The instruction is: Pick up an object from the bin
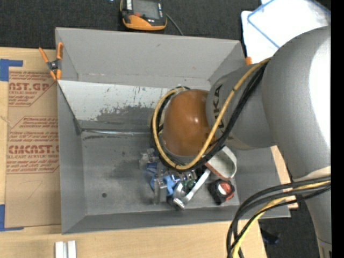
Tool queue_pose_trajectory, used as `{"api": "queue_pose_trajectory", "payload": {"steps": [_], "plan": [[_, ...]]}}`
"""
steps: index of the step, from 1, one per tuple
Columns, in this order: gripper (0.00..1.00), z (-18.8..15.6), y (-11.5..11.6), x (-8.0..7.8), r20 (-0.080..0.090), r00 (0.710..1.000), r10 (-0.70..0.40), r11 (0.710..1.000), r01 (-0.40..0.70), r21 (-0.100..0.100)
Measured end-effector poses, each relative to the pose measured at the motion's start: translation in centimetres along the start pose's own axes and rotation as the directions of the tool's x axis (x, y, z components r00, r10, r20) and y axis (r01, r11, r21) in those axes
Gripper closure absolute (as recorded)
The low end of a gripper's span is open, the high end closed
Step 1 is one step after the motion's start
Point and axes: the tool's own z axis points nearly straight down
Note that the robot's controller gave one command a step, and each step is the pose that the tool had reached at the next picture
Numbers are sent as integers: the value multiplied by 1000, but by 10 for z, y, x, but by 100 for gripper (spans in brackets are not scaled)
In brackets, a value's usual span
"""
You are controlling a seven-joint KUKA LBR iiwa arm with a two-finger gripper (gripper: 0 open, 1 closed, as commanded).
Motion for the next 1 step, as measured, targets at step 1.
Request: {"api": "queue_pose_trajectory", "payload": {"steps": [1], "plan": [[0,6,-13,15,-6,1000,-4,1000,4,1]]}}
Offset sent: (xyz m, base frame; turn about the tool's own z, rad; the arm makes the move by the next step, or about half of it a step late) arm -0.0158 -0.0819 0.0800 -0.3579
